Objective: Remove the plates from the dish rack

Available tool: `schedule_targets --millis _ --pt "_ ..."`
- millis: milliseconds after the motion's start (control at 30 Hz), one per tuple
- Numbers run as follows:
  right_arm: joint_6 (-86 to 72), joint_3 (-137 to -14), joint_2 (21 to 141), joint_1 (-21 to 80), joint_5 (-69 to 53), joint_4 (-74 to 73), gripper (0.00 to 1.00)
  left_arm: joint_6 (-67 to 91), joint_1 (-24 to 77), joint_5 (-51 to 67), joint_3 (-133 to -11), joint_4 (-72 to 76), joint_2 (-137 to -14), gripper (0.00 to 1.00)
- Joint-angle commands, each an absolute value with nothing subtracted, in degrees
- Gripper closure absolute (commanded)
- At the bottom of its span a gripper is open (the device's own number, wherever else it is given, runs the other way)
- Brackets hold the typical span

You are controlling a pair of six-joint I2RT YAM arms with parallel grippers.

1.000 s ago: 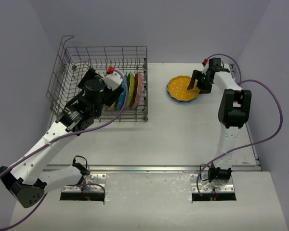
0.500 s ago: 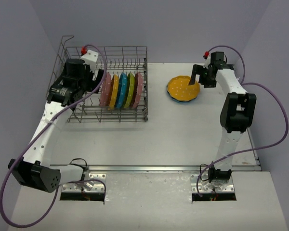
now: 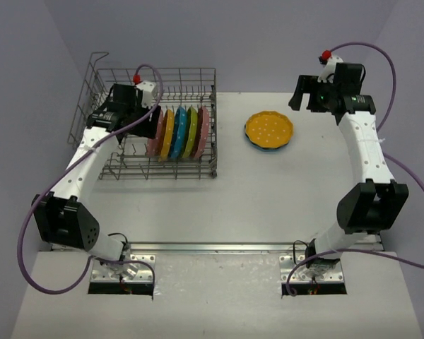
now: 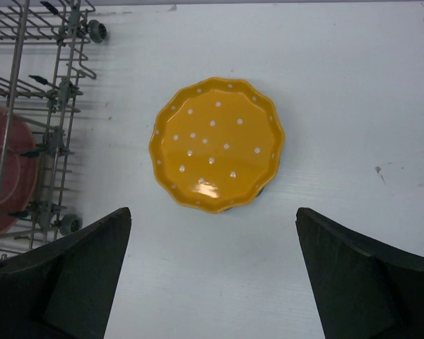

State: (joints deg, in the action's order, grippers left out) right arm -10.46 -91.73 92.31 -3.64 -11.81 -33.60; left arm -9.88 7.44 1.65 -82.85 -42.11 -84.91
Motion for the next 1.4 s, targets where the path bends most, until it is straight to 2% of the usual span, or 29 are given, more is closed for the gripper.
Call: schedule_targets --millis 0,267,467,600,767,867,1367 --pt "-10.33 -86.45 89.0 -3.52 -13.44 -32.79 0.01 -7.25 7.03 5.62 -84.6 -37.63 -87.18 0.39" --pt "-10.11 -83.59 87.72 -3.52 -13.18 -32.53 0.01 -6.08 7.03 6.0 -84.46 -34.12 -93.14 0.4" --pt "-10.78 -83.17 87.74 -3.52 -13.77 -32.43 0.01 -4.63 7.03 0.81 -83.85 -31.2 -95.46 0.5" --pt "-10.72 -82.27 87.19 -3.52 -13.97 -32.26 0.01 -3.78 7.03 0.35 -84.11 -31.38 -96.06 0.65" --pt "-10.28 -81.83 85.95 -3.52 -14.21 -32.2 0.01 -2.96 7.03 2.19 -85.73 -33.82 -95.1 0.9" --pt "-10.73 -82.1 84.9 -3.6 -15.06 -32.36 0.01 -2.56 7.03 3.07 -87.73 -36.31 -93.85 1.0" --pt "-15.55 -84.93 82.35 -3.54 -25.45 -33.46 0.01 -11.71 7.03 0.65 -106.72 -45.08 -88.36 1.0"
